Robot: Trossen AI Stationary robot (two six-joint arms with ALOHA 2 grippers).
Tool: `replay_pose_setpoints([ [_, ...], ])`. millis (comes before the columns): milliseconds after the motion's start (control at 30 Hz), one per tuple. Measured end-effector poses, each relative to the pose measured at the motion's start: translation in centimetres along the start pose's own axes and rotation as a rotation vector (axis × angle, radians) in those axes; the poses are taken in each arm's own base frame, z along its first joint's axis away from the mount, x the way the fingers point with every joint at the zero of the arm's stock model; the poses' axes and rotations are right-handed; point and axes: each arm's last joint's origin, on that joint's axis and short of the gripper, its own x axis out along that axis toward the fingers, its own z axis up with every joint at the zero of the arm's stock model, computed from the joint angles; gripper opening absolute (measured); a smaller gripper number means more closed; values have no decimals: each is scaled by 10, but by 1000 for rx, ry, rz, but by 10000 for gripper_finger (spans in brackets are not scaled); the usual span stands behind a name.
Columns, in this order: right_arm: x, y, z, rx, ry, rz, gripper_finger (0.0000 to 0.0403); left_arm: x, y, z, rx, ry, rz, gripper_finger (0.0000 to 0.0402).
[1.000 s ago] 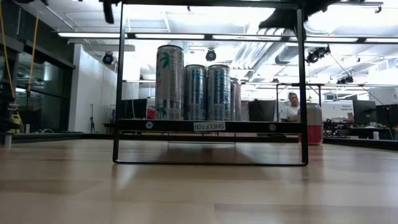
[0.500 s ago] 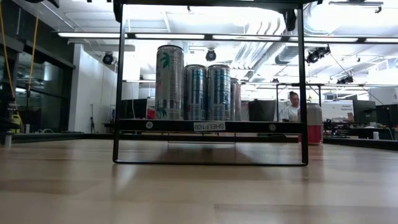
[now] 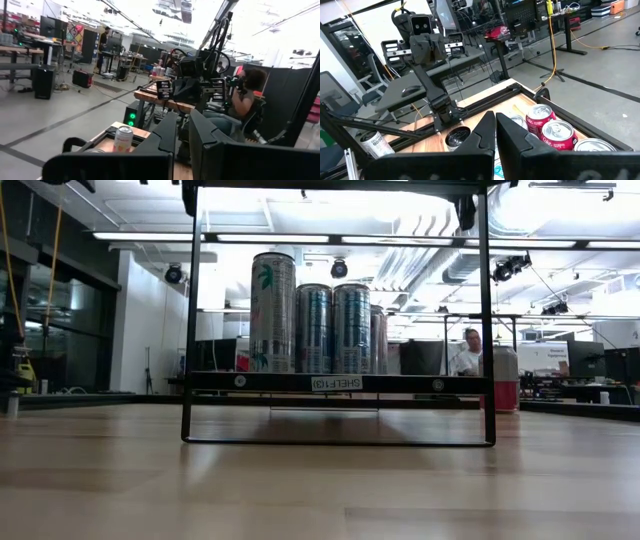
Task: Place canned beverage on shelf
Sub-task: Put the top pink soda can on the shelf
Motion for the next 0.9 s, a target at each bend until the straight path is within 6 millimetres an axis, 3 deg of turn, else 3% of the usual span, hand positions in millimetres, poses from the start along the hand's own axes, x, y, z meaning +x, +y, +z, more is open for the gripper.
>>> replay_pose_setpoints([
  [600, 0, 0, 0, 1, 0, 0, 0, 0, 2, -1, 33, 6, 53, 45],
  [900, 0, -1, 0, 54, -14, -39, 1, 0, 2, -2, 33, 11, 53, 20],
])
